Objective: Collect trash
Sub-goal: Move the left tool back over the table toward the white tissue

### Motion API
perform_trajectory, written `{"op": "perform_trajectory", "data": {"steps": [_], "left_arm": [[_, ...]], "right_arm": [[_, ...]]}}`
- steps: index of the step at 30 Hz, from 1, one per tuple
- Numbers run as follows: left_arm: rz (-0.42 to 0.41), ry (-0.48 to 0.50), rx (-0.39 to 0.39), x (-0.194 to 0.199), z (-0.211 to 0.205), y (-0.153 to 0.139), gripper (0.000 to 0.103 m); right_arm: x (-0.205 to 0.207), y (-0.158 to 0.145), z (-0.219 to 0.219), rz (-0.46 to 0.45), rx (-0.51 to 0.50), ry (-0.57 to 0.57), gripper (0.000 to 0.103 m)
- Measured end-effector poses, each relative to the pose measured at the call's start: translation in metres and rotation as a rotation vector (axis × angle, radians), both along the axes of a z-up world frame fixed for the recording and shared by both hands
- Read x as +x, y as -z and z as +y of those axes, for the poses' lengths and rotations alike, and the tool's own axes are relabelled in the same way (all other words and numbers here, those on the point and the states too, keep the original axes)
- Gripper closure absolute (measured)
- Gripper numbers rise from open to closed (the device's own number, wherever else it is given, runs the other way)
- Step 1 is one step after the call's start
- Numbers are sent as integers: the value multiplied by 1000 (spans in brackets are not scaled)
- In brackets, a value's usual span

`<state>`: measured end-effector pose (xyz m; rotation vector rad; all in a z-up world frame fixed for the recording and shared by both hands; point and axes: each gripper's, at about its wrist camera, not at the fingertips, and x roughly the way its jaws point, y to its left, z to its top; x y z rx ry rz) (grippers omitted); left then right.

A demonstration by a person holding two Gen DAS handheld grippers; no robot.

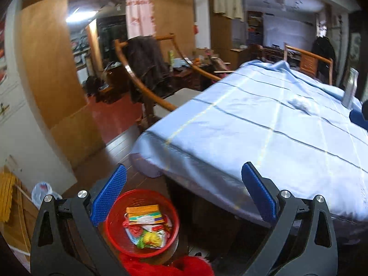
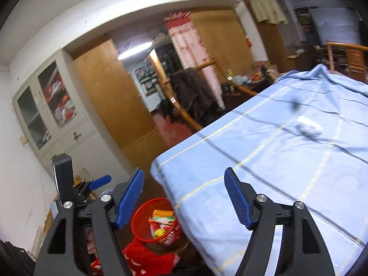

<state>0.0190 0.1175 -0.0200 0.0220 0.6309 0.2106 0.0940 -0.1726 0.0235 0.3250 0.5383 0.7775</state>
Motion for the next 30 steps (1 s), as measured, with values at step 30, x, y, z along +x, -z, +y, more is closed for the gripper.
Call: {"op": "perform_trajectory", "data": {"steps": [30], "left_arm": [[85,423,146,182,-209,10,7]], "right_arm": [[105,75,-226,249,-84,471,16]]}}
